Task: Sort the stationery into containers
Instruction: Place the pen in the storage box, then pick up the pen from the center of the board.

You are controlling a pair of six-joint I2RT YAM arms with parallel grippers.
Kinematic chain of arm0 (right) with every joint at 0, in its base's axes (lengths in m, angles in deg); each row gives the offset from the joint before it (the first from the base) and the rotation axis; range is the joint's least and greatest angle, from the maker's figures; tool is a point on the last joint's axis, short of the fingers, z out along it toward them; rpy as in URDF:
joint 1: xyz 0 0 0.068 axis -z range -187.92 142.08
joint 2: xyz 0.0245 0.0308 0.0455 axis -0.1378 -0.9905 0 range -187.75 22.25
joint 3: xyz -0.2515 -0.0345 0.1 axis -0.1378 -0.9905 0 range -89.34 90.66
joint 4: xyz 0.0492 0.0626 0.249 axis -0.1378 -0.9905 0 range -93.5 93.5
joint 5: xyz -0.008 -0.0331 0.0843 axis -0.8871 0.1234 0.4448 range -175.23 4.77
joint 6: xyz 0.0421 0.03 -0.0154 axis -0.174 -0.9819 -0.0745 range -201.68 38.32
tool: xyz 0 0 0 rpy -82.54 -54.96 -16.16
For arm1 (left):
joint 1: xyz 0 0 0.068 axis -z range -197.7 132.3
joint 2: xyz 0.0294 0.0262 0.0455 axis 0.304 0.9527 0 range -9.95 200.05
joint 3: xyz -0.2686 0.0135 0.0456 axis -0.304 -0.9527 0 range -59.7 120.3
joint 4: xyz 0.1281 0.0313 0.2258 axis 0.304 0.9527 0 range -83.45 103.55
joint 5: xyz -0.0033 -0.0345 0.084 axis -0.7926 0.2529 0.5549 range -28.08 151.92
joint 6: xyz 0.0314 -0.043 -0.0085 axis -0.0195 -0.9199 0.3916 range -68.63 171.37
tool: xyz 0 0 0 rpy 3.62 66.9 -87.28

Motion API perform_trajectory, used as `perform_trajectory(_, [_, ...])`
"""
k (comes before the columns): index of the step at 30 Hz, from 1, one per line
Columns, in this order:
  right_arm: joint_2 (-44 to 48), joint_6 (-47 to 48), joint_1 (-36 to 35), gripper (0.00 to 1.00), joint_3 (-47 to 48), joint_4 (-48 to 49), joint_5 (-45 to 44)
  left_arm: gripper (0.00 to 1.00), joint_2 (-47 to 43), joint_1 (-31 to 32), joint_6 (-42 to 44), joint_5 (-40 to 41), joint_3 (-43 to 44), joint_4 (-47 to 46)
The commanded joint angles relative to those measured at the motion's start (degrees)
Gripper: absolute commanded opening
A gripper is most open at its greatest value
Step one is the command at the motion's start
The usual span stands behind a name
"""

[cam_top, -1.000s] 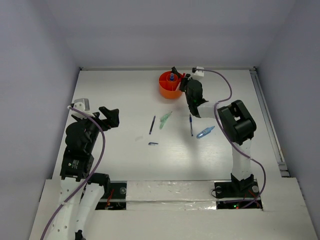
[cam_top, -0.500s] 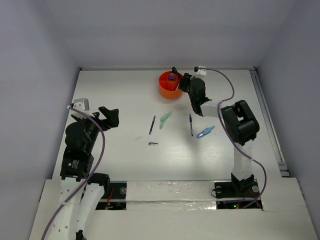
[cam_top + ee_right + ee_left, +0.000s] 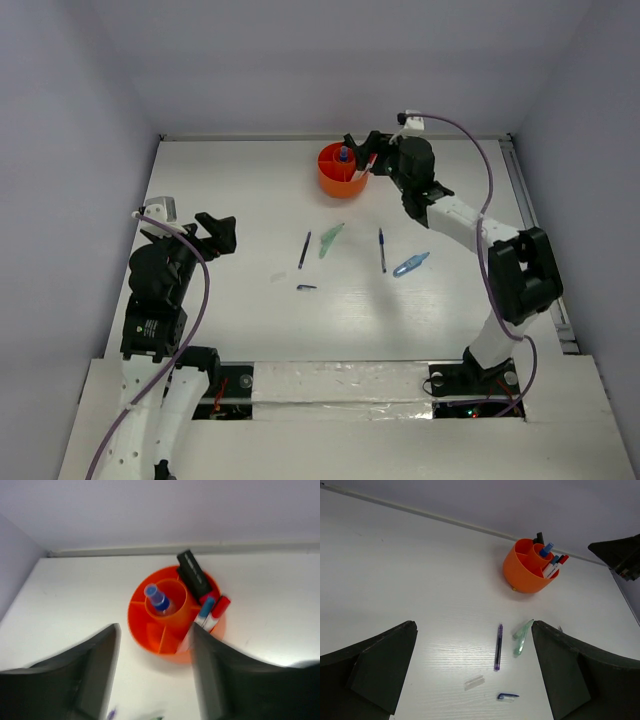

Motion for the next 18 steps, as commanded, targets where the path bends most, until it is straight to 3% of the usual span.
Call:
perform_trajectory(1, [1.9,-2.4,-2.3,0.57,-3.0,-11.0,5.0,0.99,0.1,-0.4,0.1,-1.6,0.9,-3.3])
perform_trajectory(3, [1.2,-2.5,-3.8,0.41,-3.3,-15.6,7.6,0.99,0.3,-0.4,0.1,-2.2,0.9,-3.3])
perform_trajectory(4, [0.8,-3.5,-4.4,0.24,-3.0,-16.8,7.7,0.99,0.3,-0.4,0.1,-2.3,0.8,-3.5])
perform_trajectory(6, [0.3,-6.1,-5.8,0.22,-3.8,-17.1,7.8,0.99,0.2,-0.4,0.1,-2.5,0.8,-3.4])
perform_trajectory(8, [-1.2,-7.7,-6.5,0.29,-3.4,-18.6,6.7,0.99,-0.1,-0.4,0.2,-2.4,0.8,-3.3])
perform_trajectory(9, [-2.0,-8.1,-6.5,0.37,-2.9,-21.0,5.7,0.99,-0.2,-0.4,0.1,-2.4,0.8,-3.3])
perform_trajectory(10, [-2.7,-8.8,-6.5,0.54,-2.4,-22.0,5.8,0.99,-0.3,-0.4,0.1,-2.5,0.8,-3.3])
perform_trajectory(13, [-3.8,-11.4,-8.3,0.76,-4.4,-21.2,8.1,0.99,-0.4,-0.4,0.0,-3.0,0.8,-3.5])
perform_trajectory(18, [-6.3,-12.9,-11.7,0.79,-6.2,-21.3,7.6,0.99,-0.5,-0.4,0.1,-3.1,0.8,-3.4])
